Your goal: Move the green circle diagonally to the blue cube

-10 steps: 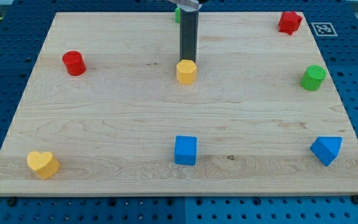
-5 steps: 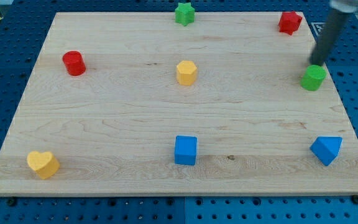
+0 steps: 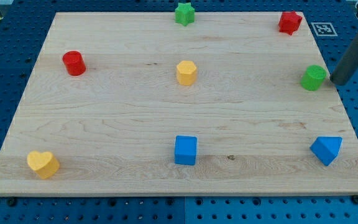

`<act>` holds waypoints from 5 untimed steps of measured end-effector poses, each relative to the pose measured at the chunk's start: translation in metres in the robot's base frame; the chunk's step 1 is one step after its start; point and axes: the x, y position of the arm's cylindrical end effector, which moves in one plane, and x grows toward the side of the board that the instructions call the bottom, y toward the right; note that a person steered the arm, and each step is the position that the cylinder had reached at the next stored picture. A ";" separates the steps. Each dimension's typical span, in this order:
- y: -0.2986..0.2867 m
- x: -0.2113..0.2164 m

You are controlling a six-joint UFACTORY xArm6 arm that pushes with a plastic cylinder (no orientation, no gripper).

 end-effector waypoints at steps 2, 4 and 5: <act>-0.023 -0.002; -0.056 -0.002; -0.076 -0.002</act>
